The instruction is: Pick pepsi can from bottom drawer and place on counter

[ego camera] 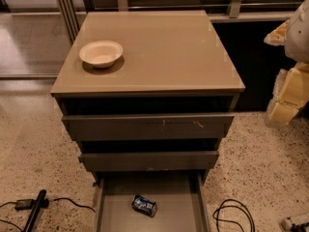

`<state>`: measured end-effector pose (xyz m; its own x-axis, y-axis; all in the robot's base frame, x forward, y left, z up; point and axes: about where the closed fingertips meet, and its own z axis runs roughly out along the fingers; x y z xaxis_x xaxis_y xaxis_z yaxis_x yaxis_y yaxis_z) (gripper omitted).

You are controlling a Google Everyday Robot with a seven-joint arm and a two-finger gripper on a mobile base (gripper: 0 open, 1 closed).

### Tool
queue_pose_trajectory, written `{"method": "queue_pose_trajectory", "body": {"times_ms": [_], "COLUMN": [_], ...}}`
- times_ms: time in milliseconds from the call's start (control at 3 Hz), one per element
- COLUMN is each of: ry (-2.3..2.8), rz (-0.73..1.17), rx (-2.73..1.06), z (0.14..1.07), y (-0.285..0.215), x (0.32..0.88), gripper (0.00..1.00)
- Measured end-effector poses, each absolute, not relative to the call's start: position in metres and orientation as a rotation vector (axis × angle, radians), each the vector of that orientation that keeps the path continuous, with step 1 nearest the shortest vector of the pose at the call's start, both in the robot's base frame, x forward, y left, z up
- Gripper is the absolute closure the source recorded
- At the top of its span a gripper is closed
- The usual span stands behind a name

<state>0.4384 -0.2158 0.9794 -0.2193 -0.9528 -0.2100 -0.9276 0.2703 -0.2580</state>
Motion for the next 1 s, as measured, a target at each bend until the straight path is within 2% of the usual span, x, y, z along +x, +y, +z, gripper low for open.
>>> {"method": "queue_pose_trajectory", "body": {"times_ms": [667, 1000], "ry": [2.186, 2.145], "rz": [-0.086, -0.016], "rx": [-1.706, -1.683], "z": [0.966, 0.933], "y": [-0.208, -0.195], "x": [0.439, 0.439], "gripper": [0.00, 0.00]}}
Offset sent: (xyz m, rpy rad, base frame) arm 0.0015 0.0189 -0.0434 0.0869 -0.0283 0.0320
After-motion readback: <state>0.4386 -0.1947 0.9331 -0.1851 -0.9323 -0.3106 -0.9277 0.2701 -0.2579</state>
